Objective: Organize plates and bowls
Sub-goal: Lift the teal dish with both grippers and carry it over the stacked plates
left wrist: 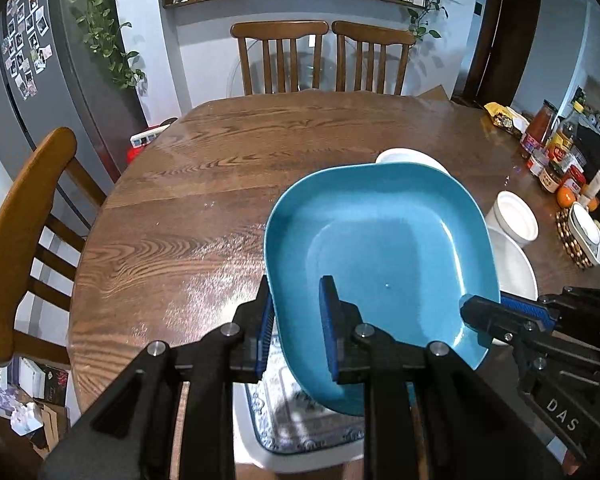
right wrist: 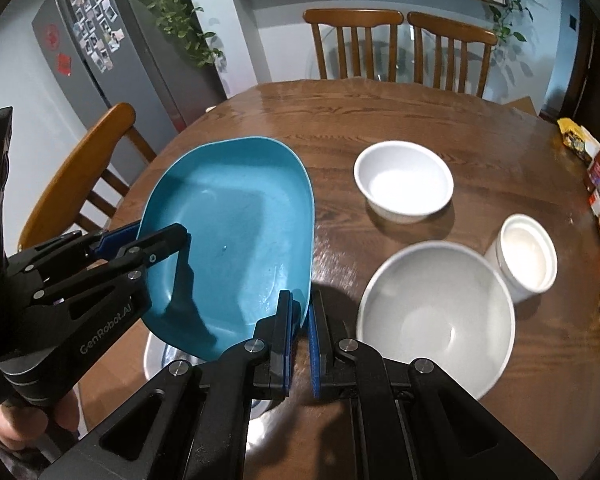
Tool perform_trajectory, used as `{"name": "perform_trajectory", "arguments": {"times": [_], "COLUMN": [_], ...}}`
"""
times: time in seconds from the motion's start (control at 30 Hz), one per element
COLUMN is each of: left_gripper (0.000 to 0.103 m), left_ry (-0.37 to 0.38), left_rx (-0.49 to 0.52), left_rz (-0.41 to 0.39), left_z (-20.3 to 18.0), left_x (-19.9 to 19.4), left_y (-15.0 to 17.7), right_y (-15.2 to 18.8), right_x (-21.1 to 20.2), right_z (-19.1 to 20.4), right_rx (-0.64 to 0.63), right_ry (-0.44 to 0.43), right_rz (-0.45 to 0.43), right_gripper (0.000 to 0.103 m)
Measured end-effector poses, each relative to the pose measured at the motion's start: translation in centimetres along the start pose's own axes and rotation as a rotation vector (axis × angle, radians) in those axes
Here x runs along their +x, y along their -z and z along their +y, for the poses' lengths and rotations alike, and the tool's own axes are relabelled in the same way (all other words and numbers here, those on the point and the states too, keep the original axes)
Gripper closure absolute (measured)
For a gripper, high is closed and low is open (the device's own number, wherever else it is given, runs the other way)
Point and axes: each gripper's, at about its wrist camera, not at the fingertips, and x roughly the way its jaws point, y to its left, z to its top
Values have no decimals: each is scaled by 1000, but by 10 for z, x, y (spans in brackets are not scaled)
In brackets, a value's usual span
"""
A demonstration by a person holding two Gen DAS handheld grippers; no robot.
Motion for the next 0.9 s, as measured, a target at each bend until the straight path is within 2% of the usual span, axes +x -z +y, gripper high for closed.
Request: {"name": "perform_trajectory", "arguments": {"times": [0.47,0.9], "left_gripper": [83,83], "left_ry": [-1,11], "left_rx": [47,48], "left_rz": [20,99], "left_z": [10,19], "left_x": [-8,10], "left_y": [35,58], "right_y": [38,60], "right_x": [-5,17], "right_z": [19,28], "right_rx": [21,48], "right_ry": [-4,-5], "right_rz": [23,90], "right_gripper": [94,94]}}
